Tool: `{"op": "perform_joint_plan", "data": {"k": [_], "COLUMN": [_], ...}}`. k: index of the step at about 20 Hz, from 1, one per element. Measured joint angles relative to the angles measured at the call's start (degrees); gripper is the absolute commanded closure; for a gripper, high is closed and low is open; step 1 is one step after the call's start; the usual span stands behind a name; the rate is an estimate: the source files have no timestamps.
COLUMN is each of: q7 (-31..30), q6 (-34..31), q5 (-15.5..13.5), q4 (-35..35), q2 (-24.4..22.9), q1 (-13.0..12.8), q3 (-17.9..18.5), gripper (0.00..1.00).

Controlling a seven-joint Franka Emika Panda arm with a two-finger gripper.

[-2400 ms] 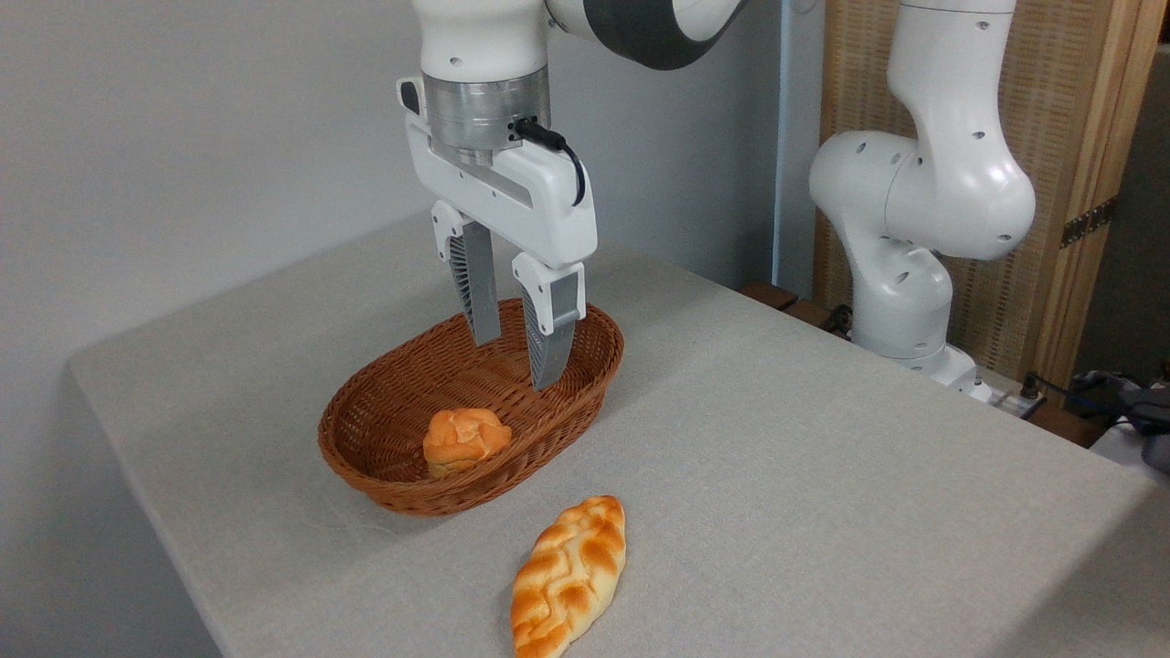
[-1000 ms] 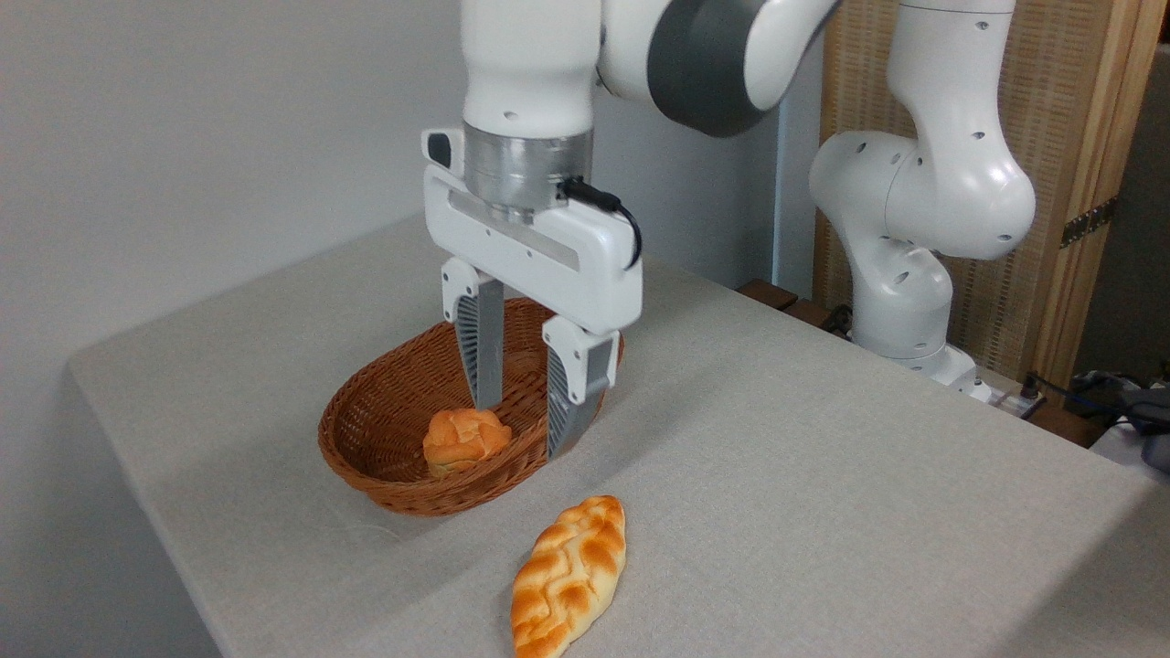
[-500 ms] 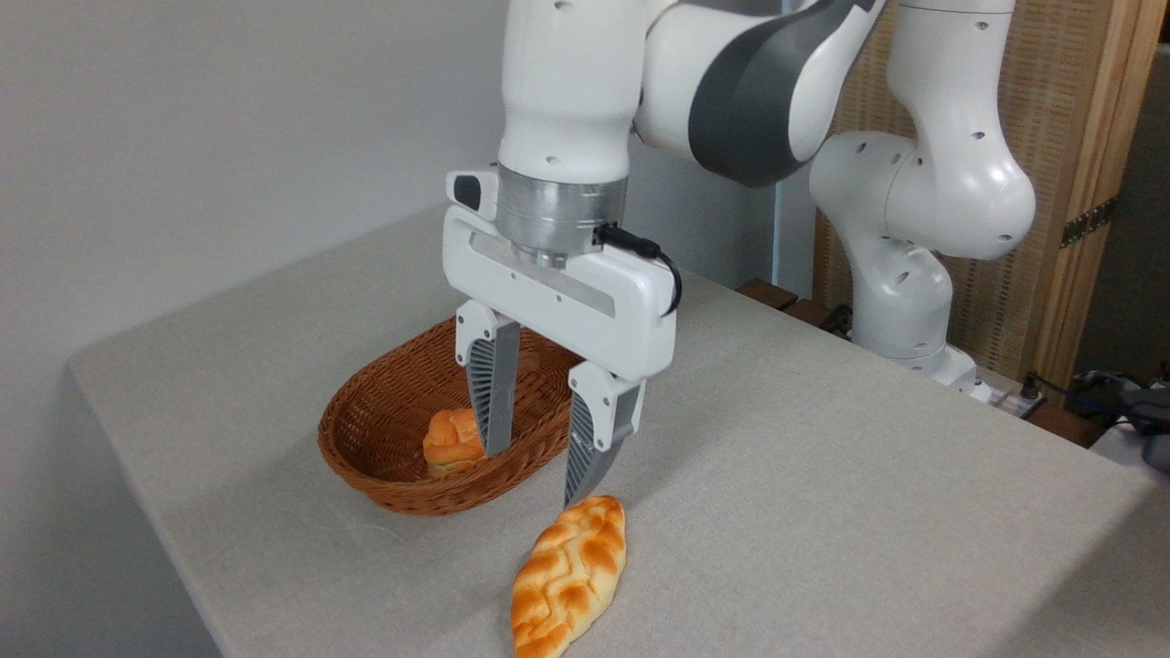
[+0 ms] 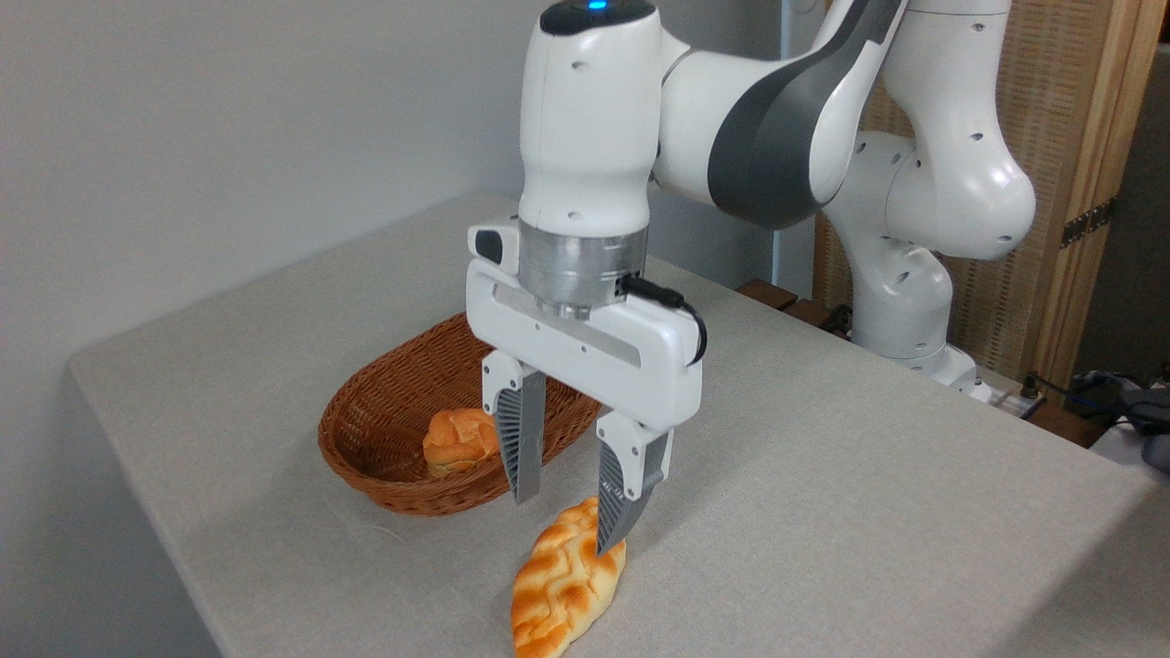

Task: Put bread into the basket
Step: 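Move the open gripper over the braided bread loaf and lower it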

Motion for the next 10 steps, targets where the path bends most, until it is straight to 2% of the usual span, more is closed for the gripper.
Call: {"op": "perform_joint_plan", "data": {"k": [10], "q7": [0.0], "q6": [2.2], "q5": [0.2], "q4": [0.0], "q2": [4.3], "q1": [-0.5], "q3": [-0.1], "gripper": [0.00]}}
